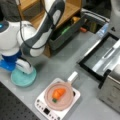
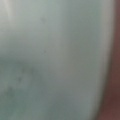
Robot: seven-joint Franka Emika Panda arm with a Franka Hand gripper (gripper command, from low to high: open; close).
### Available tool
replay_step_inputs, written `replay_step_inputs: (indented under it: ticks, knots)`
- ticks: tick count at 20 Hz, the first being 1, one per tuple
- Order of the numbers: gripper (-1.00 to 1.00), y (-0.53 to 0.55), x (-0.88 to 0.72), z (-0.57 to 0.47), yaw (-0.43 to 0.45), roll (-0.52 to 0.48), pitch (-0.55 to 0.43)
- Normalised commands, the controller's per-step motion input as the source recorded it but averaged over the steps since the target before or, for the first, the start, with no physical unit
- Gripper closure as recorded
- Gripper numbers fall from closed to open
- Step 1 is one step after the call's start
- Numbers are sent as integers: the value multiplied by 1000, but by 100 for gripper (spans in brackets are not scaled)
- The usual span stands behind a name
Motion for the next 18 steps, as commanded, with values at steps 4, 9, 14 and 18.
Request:
replay_step_inputs:
  ticks: [4,9,14,18]
  knots:
    - [100,-47,-37,-70,-42,120,-155]
    - [100,-52,-38,-61,-38,128,-146]
    - [100,-63,-33,-56,-34,130,-139]
    - [100,-64,-14,-61,-29,134,-140]
